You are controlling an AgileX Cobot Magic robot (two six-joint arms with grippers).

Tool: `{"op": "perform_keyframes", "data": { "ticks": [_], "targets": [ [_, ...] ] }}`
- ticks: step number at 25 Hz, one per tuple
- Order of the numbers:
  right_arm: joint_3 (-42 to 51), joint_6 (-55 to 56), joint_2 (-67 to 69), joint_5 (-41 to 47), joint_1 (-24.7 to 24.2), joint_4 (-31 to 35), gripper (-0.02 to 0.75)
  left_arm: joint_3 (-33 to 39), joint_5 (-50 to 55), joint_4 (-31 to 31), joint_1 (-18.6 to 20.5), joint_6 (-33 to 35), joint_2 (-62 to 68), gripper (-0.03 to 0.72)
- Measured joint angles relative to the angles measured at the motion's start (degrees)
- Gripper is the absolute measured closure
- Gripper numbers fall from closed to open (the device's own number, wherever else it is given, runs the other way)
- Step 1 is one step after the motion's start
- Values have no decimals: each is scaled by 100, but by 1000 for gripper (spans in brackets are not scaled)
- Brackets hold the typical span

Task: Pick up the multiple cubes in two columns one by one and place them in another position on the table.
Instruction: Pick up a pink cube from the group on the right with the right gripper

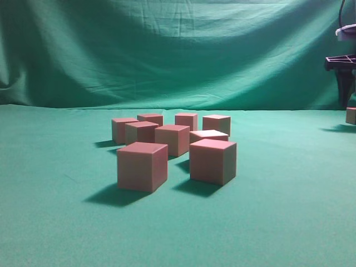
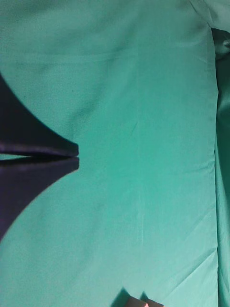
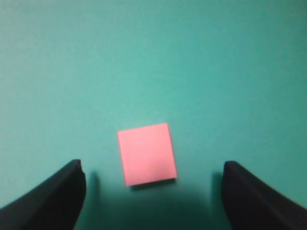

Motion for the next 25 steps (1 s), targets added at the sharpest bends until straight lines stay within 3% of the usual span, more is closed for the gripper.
{"op": "perform_keyframes", "data": {
  "ticks": [16, 21, 25],
  "targets": [
    [-20, -257, 335, -463, 0, 51, 204, 0, 0, 0, 0, 0, 0, 688],
    [-20, -268, 345, -485, 0, 51, 453, 0, 0, 0, 0, 0, 0, 688],
    [-33, -268, 345, -463, 0, 51, 469, 0, 0, 0, 0, 0, 0, 688]
  ]
}}
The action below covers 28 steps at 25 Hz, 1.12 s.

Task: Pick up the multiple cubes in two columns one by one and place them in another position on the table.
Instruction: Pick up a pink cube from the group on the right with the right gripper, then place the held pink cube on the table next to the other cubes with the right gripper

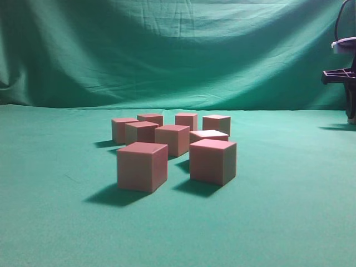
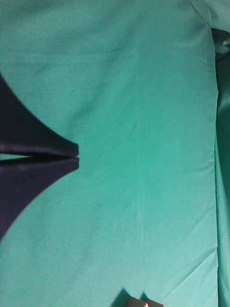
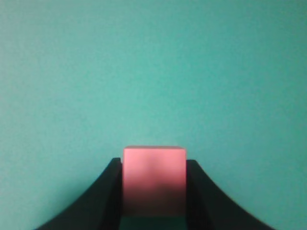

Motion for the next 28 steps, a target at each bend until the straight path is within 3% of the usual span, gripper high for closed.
{"op": "perform_keyframes", "data": {
  "ticks": [5, 20, 28],
  "targets": [
    [-232, -62, -61, 452, 0, 120, 469, 0, 0, 0, 0, 0, 0, 688],
    [-504, -1551, -2225, 1701, 45, 1995, 469, 0, 0, 0, 0, 0, 0, 688],
    [-513, -2228, -2912, 2318, 992, 2147, 469, 0, 0, 0, 0, 0, 0, 688]
  ]
}}
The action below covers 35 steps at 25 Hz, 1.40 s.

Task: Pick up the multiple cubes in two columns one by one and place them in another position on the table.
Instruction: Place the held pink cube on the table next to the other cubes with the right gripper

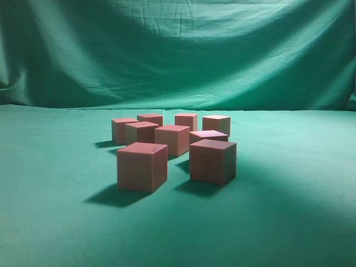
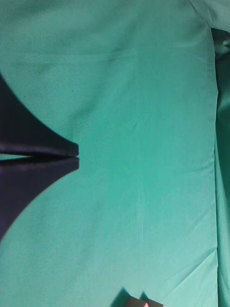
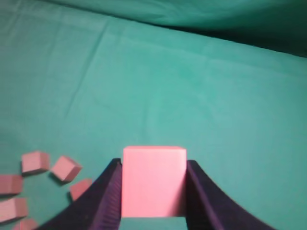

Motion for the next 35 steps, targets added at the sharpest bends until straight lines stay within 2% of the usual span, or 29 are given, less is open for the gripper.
{"op": "perform_keyframes", "data": {
  "ticks": [5, 17, 21, 25, 28, 31, 35],
  "targets": [
    [0, -14, -69, 584, 885, -10, 469, 0, 0, 0, 0, 0, 0, 688],
    [113, 265, -79, 664, 2614, -103, 469, 0, 0, 0, 0, 0, 0, 688],
    [378, 324, -79, 664, 3022, -174, 469, 0, 0, 0, 0, 0, 0, 688],
    [573, 470, -79, 652, 3176, -279, 469, 0, 0, 0, 0, 0, 0, 688],
    [907, 688, -79, 630, 3323, -587, 469, 0, 0, 0, 0, 0, 0, 688],
    [1461, 1076, -79, 485, 3610, -1232, 469, 0, 0, 0, 0, 0, 0, 688],
    [1934, 1374, -79, -183, 4032, -1643, 469, 0, 0, 0, 0, 0, 0, 688]
  ]
}}
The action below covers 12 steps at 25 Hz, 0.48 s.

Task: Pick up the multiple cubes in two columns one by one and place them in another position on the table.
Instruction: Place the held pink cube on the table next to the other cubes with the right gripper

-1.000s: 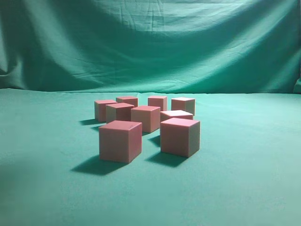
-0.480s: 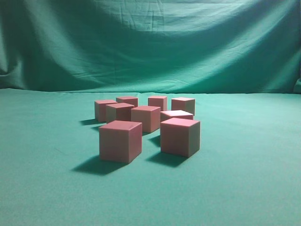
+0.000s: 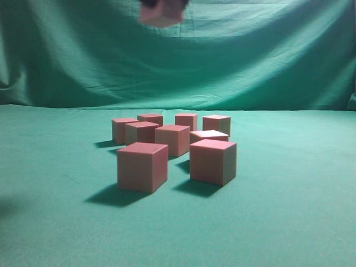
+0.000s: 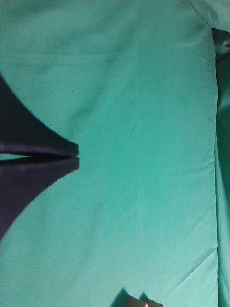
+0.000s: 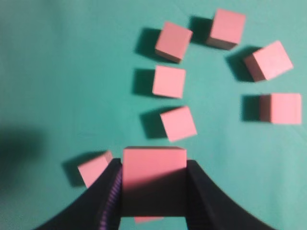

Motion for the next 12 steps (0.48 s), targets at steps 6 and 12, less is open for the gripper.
{"op": "perform_keyframes", "data": {
  "ticks": [6, 12],
  "targets": [
    [49, 112, 343, -634, 693, -11, 469, 0, 0, 0, 0, 0, 0, 688],
    [49, 364, 942, -645, 1008, 104, 469, 0, 0, 0, 0, 0, 0, 688]
  ]
}}
